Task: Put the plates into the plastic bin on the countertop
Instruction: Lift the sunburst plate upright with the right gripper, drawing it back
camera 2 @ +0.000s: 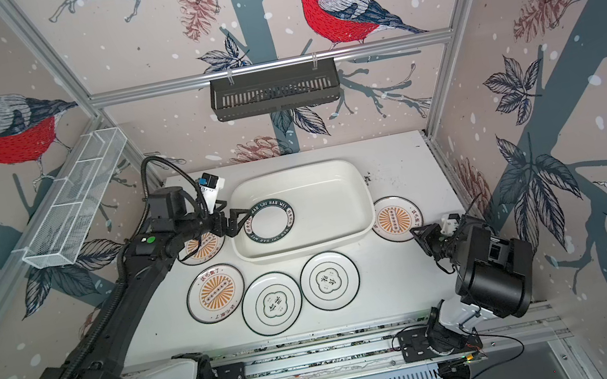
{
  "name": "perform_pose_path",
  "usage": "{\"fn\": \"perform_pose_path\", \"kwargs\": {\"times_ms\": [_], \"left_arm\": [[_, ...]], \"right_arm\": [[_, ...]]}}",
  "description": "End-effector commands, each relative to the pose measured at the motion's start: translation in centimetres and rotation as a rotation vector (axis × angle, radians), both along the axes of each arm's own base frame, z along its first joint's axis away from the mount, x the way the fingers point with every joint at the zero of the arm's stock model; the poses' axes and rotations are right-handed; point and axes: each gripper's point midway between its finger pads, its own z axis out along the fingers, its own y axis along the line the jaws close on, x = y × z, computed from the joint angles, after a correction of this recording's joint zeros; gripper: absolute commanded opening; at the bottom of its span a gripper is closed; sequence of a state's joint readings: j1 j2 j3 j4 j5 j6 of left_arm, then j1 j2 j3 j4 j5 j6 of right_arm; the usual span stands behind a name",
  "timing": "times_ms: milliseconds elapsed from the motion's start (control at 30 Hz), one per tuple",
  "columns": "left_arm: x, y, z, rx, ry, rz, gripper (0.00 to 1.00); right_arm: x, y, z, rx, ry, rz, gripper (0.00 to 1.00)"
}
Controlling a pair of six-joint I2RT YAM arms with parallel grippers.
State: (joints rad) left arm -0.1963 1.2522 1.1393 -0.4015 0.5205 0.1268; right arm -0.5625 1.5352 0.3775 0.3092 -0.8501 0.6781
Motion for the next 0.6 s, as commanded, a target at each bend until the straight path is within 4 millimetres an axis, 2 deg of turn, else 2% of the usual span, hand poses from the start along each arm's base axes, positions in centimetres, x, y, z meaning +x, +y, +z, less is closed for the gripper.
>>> {"fn": "perform_pose_path", "kwargs": {"times_ms": [0, 567], "left_arm": [[0.1, -0.2, 0.5, -0.006, -0.017, -0.009, 0.98], [0.2, -0.1, 0.3, 0.001, -0.013, -0.003, 0.98]], "right_arm": [[-0.6, -0.7, -1.7, -0.015, 0.068, -0.039, 0.33], [-0.3, -0.9, -3.1, 0.017, 0.071, -0.050, 0.18]]}}
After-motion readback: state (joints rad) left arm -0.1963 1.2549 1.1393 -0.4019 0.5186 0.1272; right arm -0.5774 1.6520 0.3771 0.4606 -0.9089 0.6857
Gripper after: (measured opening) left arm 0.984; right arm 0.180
